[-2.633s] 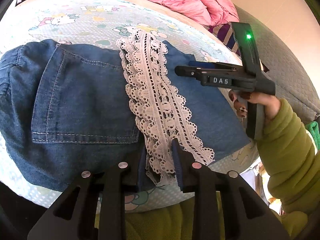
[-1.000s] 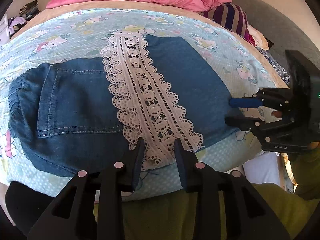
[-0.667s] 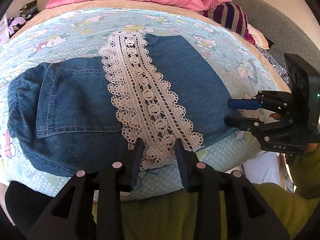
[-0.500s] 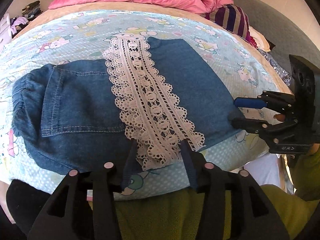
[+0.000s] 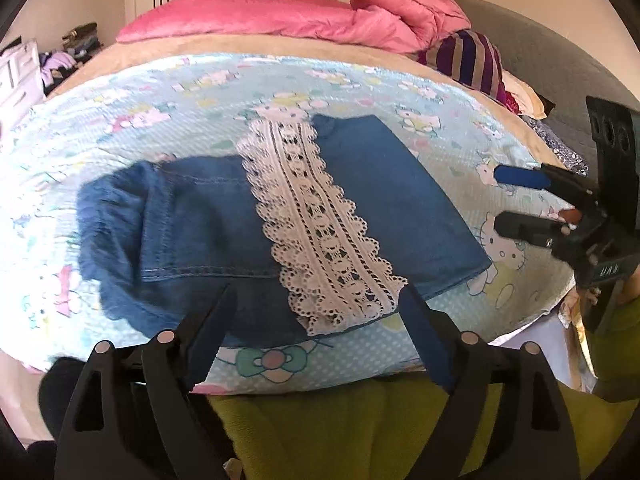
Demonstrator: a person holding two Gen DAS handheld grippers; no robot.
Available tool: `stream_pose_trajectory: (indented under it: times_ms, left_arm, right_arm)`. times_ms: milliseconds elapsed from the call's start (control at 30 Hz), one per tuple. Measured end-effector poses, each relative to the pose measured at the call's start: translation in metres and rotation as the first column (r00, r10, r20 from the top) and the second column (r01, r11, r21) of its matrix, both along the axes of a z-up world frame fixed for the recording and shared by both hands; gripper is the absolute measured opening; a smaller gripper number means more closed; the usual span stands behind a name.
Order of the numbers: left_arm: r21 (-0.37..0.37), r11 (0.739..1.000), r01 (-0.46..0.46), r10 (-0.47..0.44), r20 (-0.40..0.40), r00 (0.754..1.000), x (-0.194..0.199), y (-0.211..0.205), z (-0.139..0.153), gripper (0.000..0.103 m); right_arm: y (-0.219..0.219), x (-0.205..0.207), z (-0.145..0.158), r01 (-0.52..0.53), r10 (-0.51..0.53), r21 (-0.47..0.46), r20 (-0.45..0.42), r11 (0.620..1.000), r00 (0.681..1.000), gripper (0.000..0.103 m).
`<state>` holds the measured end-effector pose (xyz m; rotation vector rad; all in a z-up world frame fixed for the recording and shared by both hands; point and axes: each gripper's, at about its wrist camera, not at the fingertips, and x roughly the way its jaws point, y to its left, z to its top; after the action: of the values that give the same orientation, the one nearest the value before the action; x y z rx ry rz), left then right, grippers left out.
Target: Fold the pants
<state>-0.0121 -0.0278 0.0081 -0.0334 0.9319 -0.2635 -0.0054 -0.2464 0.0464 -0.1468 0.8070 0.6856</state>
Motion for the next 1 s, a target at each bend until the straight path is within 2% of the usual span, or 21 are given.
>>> stream_pose_trajectory:
  times_ms: [167,233,400,667,1000]
  left_arm:
    - [0.010,0.999,-0.033,0.033,0.033,0.999,-0.006,0.010,0.011,0.083]
    - [0.011,0.999,-0.053,0.052,0.041,0.998,-0.008,0.016,0.014,0.083]
    - [-0.001,0.996,-0.088,0.088,0.043,0.995,-0.011,0.032,0.015,0.083]
    - [-0.051,0.985,-0.163,0.164,0.017,0.986,-0.010,0.066,0.009,0.083]
    - [-0.099,0.969,-0.226,0.224,-0.033,0.974,-0.005,0.094,-0.007,0.083]
  right_arm:
    - [0.008,0.003,0.014,-0.002,0.001,0.008,0.037,1.000,0.999,0.086]
    - [0.014,0.003,0.020,-0.008,0.008,0.010,0.051,1.000,0.999,0.090]
    - [0.036,0.009,0.030,-0.045,0.044,0.012,0.076,0.999,0.996,0.091]
    - [0.082,0.024,0.041,-0.112,0.113,-0.014,0.096,0.994,0.989,0.093]
    - [0.140,0.049,0.032,-0.200,0.206,-0.079,0.078,0.977,0.975,0.093]
